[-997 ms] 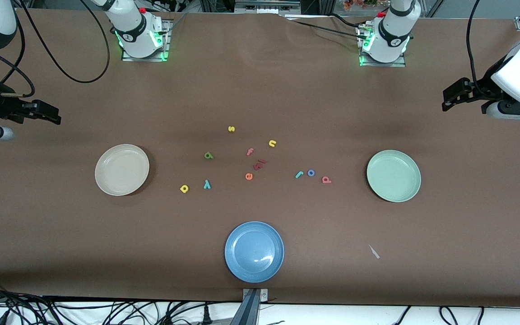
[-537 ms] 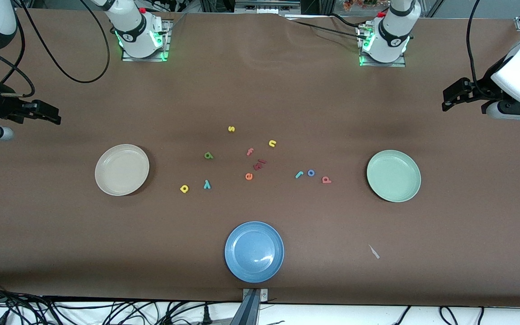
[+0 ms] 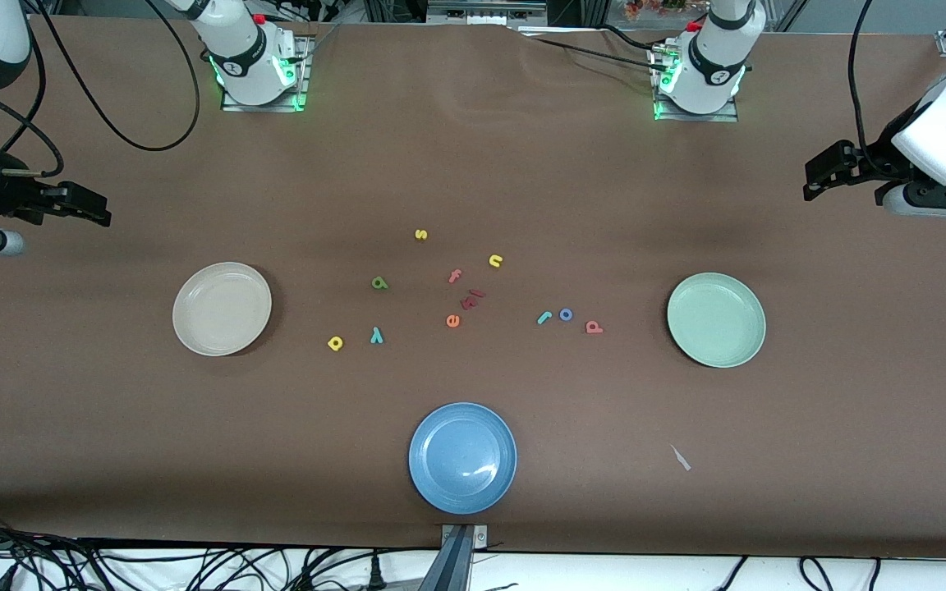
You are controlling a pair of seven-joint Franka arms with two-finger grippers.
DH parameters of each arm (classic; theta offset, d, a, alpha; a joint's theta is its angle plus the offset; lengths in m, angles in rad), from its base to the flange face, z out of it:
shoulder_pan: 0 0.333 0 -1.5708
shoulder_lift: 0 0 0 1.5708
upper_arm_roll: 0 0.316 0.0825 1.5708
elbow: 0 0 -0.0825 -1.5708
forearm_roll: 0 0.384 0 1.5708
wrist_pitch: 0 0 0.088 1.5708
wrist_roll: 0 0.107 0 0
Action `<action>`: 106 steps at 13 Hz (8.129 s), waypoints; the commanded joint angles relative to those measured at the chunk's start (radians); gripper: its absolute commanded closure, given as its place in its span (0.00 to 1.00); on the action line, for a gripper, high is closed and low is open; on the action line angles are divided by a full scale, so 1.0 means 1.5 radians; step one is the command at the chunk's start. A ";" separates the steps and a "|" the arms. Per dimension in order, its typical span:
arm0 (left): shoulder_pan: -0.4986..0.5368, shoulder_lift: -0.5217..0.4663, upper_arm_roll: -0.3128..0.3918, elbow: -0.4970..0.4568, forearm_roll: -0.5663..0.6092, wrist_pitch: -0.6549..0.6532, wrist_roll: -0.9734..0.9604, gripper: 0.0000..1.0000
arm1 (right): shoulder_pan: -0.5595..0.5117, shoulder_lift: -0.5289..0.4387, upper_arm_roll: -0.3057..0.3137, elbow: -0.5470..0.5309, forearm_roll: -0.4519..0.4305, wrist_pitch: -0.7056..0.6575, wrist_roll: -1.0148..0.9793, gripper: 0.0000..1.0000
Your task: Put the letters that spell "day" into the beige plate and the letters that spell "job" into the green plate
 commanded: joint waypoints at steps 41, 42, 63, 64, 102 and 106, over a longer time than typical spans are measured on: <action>-0.224 0.473 -0.012 0.015 -0.084 0.436 -0.779 0.28 | 0.215 0.435 0.072 0.048 -0.029 0.459 -0.135 0.00; -0.225 0.477 -0.012 0.015 -0.084 0.439 -0.783 0.39 | 0.212 0.436 0.072 0.046 -0.029 0.465 -0.155 0.00; -0.211 0.506 -0.008 -0.018 -0.072 0.469 -0.776 0.40 | 0.200 0.453 0.072 -0.002 -0.029 0.558 -0.246 0.54; -0.211 0.506 -0.008 -0.018 -0.071 0.459 -0.774 0.45 | 0.200 0.453 0.072 -0.002 -0.028 0.557 -0.243 0.57; -0.230 0.465 -0.011 -0.014 -0.152 0.444 -0.757 0.08 | 0.219 0.221 0.100 -0.266 0.014 0.562 0.143 0.00; -0.262 0.494 -0.010 -0.016 -0.152 0.499 -0.823 0.33 | 0.249 0.242 0.123 -0.297 -0.001 0.636 0.135 0.00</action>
